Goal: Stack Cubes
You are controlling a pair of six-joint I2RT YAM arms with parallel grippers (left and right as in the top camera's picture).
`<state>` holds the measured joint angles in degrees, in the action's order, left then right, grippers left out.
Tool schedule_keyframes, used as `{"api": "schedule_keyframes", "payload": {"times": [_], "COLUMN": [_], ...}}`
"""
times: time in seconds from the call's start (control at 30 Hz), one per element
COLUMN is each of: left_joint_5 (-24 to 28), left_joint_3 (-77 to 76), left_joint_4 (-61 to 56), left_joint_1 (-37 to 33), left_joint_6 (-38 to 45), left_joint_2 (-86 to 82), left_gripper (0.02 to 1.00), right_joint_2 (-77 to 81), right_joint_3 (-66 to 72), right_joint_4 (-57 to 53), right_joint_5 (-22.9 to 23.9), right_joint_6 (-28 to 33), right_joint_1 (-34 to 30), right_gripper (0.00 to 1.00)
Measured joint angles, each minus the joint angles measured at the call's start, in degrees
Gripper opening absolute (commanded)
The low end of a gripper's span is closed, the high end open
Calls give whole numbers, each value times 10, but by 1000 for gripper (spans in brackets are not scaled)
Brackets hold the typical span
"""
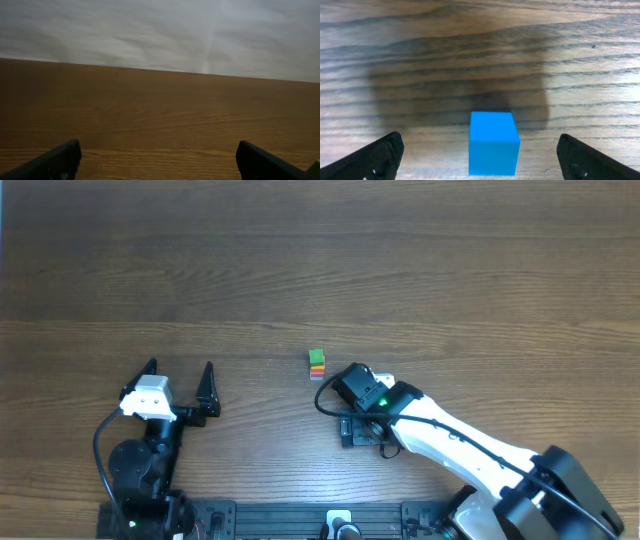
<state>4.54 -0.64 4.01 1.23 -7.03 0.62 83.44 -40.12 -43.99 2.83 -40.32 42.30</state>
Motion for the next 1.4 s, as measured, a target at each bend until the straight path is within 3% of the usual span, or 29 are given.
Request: {"api": "schedule_keyframes", "payload": {"times": [0.23, 1.4], "left_joint_5": [0, 0], "left_joint_3": [0, 0], "left_joint_4": [0, 0], "left_joint_1": [0, 0], "left_joint_6": [0, 0], "left_joint_2": [0, 0], "left_gripper": [1000, 998], "right_joint_2": [10, 10], "right_joint_3": [0, 0], "right_joint_4": [3, 10], "right_joint_5": [4, 8], "right_joint_6": [-13, -15], "right_joint_1": [0, 0], "right_gripper": [755, 413]}}
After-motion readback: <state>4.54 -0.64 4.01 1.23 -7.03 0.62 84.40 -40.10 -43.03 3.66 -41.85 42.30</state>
